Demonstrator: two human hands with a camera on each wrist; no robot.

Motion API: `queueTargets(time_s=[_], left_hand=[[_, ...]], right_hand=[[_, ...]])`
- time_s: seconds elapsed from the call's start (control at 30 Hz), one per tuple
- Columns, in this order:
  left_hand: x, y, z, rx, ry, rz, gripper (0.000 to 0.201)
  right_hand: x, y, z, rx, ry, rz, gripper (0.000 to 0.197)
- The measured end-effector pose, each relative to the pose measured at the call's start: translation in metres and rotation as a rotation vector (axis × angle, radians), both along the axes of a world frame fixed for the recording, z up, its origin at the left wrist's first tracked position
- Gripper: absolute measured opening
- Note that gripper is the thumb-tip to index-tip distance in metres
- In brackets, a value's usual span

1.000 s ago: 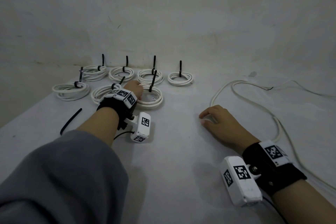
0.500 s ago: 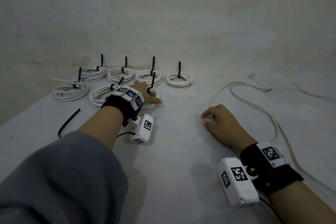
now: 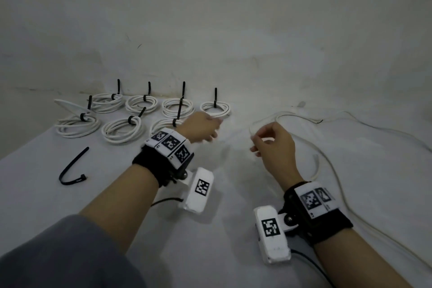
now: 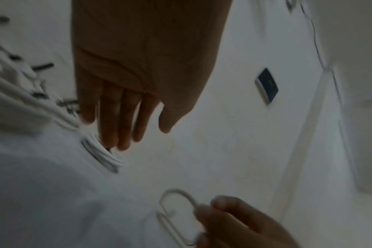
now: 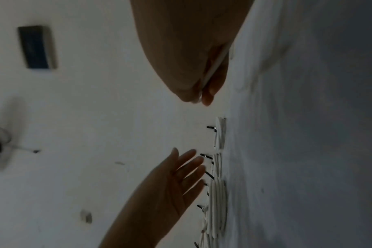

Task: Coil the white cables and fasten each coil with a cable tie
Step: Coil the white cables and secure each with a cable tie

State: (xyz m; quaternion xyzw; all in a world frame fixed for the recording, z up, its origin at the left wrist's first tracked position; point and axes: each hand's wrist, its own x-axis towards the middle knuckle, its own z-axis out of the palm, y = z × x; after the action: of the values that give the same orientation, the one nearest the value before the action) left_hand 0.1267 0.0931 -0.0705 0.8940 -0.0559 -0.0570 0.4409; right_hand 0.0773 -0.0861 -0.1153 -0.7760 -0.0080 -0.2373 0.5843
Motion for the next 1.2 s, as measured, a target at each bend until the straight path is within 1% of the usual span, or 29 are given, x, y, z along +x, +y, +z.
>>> queueTargets(time_s=[0.03, 0.07, 0.1, 0.17, 0.23, 0.3, 0.33, 0.4, 0.43, 0.47, 0.5, 0.57, 0.63, 0.67, 0.73, 0.77, 0.8, 0.83, 0.87, 0.9, 0.93, 0.97, 1.0, 1.03, 1.07, 1.17, 1.2], left_hand=[[-0.009, -0.012, 0.001, -0.084, 0.157, -0.060, 0.042], [-0.017, -0.021, 0.001, -0.163, 0.256, -0.114, 0.042], [-0.022, -0.029, -0.001, -0.244, 0.294, -0.149, 0.040], [-0.029, -0.040, -0.003, -0.372, 0.257, -0.154, 0.027], [-0.032, -0.047, -0.001, -0.443, 0.179, -0.098, 0.017], [-0.033, -0.046, 0.004, -0.526, 0.125, -0.039, 0.016], [-0.033, -0.044, 0.006, -0.568, 0.105, -0.033, 0.016], [-0.036, -0.039, 0.010, -0.590, 0.076, -0.061, 0.017], [-0.039, -0.038, 0.012, -0.581, 0.068, -0.084, 0.019], [-0.043, -0.039, 0.012, -0.571, 0.063, -0.106, 0.023], [-0.048, -0.039, 0.011, -0.563, 0.066, -0.133, 0.028], [-0.058, -0.043, 0.007, -0.521, 0.085, -0.235, 0.036], [-0.067, -0.045, 0.000, -0.426, 0.067, -0.358, 0.035], [-0.071, -0.046, -0.004, -0.415, 0.034, -0.403, 0.032], [-0.075, -0.046, -0.009, -0.461, -0.044, -0.419, 0.029], [-0.075, -0.045, -0.010, -0.478, -0.078, -0.394, 0.031], [-0.075, -0.044, -0.010, -0.485, -0.109, -0.368, 0.032], [-0.075, -0.043, -0.010, -0.493, -0.135, -0.353, 0.033], [-0.075, -0.041, -0.010, -0.507, -0.156, -0.349, 0.033], [-0.076, -0.039, -0.010, -0.527, -0.175, -0.351, 0.032], [-0.076, -0.036, -0.009, -0.547, -0.193, -0.355, 0.032], [-0.076, -0.034, -0.008, -0.565, -0.210, -0.352, 0.032], [-0.077, -0.033, -0.007, -0.580, -0.224, -0.338, 0.033], [-0.076, -0.031, -0.007, -0.596, -0.230, -0.315, 0.035], [-0.076, -0.029, -0.006, -0.614, -0.228, -0.292, 0.036], [-0.076, -0.026, -0.007, -0.665, -0.157, -0.277, 0.044], [-0.077, -0.025, -0.006, -0.688, -0.125, -0.280, 0.045]], right_hand=[[-0.003, 0.002, 0.005, 0.033, -0.018, 0.021, 0.025], [-0.007, 0.004, 0.009, 0.057, -0.025, 0.045, 0.026], [-0.010, 0.005, 0.011, 0.066, -0.024, 0.071, 0.026], [-0.017, 0.006, 0.015, 0.050, 0.002, 0.122, 0.025], [-0.021, 0.001, 0.020, 0.024, 0.073, 0.177, 0.023], [-0.024, -0.011, 0.029, -0.062, 0.184, 0.248, 0.020], [-0.026, -0.018, 0.034, -0.137, 0.233, 0.296, 0.017], [-0.029, -0.028, 0.042, -0.285, 0.272, 0.397, 0.007], [-0.030, -0.030, 0.045, -0.308, 0.265, 0.428, 0.002], [-0.030, -0.030, 0.047, -0.282, 0.243, 0.440, 0.004], [-0.029, -0.029, 0.048, -0.201, 0.218, 0.437, 0.008], [-0.028, -0.027, 0.051, 0.053, 0.152, 0.395, 0.010], [-0.028, -0.026, 0.053, 0.274, 0.080, 0.369, 0.007], [-0.028, -0.027, 0.054, 0.347, 0.052, 0.352, 0.009], [-0.027, -0.028, 0.052, 0.397, 0.028, 0.286, 0.011], [-0.027, -0.027, 0.051, 0.366, 0.018, 0.228, 0.014], [-0.025, -0.026, 0.049, 0.295, -0.012, 0.151, 0.020], [-0.024, -0.026, 0.048, 0.183, -0.070, 0.068, 0.029], [-0.025, -0.026, 0.048, 0.026, -0.155, 0.015, 0.039], [-0.026, -0.028, 0.048, -0.173, -0.250, 0.002, 0.046], [-0.025, -0.029, 0.047, -0.366, -0.331, 0.026, 0.046], [-0.025, -0.030, 0.046, -0.510, -0.359, 0.058, 0.038], [-0.025, -0.029, 0.046, -0.585, -0.346, 0.078, 0.028], [-0.027, -0.027, 0.048, -0.596, -0.325, 0.095, 0.023], [-0.028, -0.027, 0.048, -0.568, -0.321, 0.102, 0.024], [-0.033, -0.025, 0.054, -0.435, -0.447, 0.038, 0.028], [-0.034, -0.026, 0.055, -0.386, -0.465, 0.023, 0.027]])
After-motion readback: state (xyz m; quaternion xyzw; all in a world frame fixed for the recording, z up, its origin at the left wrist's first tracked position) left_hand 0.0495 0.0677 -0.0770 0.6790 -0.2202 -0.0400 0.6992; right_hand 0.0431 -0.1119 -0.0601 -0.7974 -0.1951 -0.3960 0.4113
